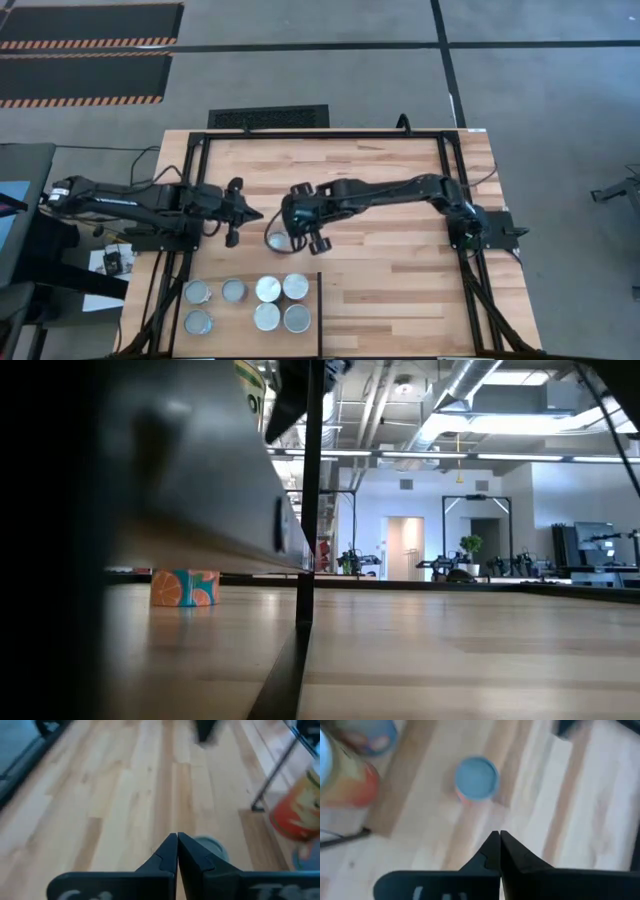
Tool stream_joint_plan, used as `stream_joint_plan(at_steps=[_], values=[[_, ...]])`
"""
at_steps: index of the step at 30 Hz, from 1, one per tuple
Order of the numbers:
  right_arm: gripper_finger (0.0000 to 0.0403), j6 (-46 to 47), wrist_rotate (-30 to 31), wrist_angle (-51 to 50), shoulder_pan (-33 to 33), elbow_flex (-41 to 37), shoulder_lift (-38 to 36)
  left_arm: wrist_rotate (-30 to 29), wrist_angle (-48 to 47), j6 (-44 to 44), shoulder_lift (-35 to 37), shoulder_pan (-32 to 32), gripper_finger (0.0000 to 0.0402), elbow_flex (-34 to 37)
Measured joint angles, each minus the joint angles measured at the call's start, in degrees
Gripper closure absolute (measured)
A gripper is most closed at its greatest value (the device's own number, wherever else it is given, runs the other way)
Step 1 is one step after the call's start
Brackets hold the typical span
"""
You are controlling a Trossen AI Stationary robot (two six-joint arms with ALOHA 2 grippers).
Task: Pick and place cans onto a shelf
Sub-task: Put the canned oranges on the shelf
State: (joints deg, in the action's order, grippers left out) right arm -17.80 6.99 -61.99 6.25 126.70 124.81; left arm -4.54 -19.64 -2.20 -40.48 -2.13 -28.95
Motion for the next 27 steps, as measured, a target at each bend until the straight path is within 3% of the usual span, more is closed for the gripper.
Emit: stream_joint_plan(at_steps=[4, 8, 16, 21, 27], values=[[0.0397, 0.1, -3.7, 11.1, -2.0, -14.3, -7.0, 0.2, 0.7, -0.1, -2.5, -2.7, 0.0401, -0.1], [0.0398, 2.4, -6.7, 28.2, -4.3, -32.1, -15.6, 0.1, 1.1, -1.1, -5.6, -5.4, 0.0402, 0.0], [0.0399, 11.1, -4.3, 54.6, -5.0, -60.9, -32.0, 0.7, 4.5, -3.0, -14.5, -8.6, 0.0386, 0.0], [0.0398, 15.0, 0.7, 61.0, -2.8, -70.7, -38.3, 1.3, 5.2, -2.3, -19.1, -10.9, 0.0355, 0.0], [0.0399, 16.8, 4.3, 61.7, -0.1, -74.0, -40.6, 0.8, 6.6, 2.1, -22.6, -13.1, 0.0310, -0.1]])
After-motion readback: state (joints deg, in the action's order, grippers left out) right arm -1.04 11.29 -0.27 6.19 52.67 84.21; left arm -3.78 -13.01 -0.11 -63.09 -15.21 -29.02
